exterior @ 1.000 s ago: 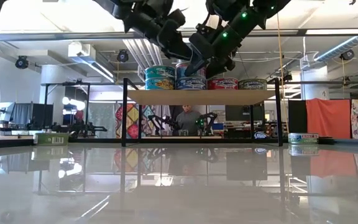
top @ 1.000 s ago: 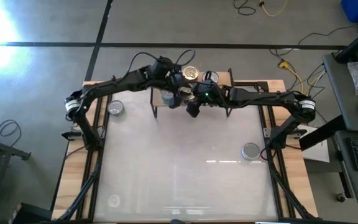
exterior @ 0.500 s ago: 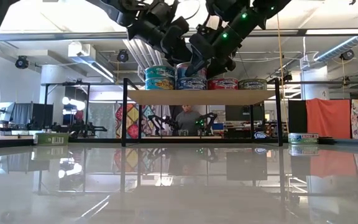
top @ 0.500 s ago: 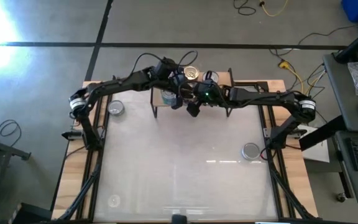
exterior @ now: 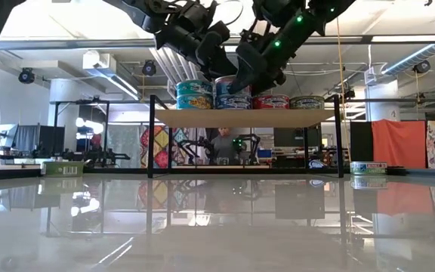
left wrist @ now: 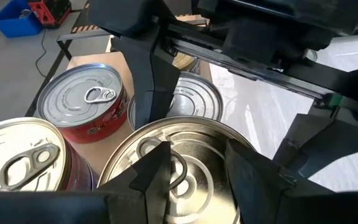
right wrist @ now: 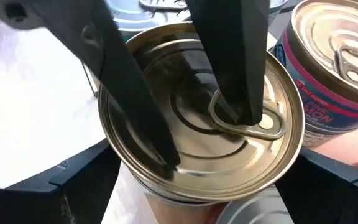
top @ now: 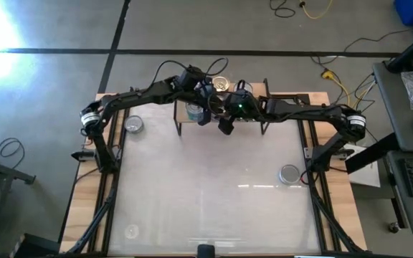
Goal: Stack canned seafood by type on shelf
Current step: Stack the blue-pink tuna can on top of the blue tuna can on the shelf
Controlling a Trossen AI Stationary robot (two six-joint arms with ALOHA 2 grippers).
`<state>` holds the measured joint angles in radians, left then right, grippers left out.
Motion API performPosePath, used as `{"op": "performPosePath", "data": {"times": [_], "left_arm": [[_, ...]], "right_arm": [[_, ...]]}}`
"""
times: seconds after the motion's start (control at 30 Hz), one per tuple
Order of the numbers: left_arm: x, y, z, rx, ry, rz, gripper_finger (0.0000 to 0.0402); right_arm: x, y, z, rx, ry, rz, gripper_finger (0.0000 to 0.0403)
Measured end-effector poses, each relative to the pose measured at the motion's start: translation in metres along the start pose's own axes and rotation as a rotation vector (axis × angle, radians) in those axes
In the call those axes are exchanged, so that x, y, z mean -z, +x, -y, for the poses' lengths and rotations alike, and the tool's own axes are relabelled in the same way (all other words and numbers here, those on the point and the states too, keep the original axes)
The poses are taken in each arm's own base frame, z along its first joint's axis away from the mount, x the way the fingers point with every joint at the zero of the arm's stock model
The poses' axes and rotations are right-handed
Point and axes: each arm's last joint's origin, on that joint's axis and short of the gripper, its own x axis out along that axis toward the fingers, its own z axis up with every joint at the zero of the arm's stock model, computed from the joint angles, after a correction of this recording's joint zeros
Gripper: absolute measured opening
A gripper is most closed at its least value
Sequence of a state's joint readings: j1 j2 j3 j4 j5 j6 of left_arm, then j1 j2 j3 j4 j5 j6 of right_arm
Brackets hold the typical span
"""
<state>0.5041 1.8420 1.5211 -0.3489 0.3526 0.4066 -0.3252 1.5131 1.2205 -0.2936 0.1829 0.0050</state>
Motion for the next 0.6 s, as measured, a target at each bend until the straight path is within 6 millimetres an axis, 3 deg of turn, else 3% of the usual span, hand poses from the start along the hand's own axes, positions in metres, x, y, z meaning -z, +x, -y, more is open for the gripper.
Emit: {"op": "performPosePath", "data": {"times": [0.2, 0.6], "left_arm": [[0.001, 0.000, -0.001, -0.012, 0.000, -0.006, 0.0141], [-0.001, -0.002, -0.004, -0.049, -0.003, -0.013, 0.0141]], "right_arm": [[0.000, -0.003, 0.001, 0.004, -0.037, -0.003, 0.0370], [-0.004, -0.040, 0.006, -0.004, -0.049, -0.005, 0.0369]]}}
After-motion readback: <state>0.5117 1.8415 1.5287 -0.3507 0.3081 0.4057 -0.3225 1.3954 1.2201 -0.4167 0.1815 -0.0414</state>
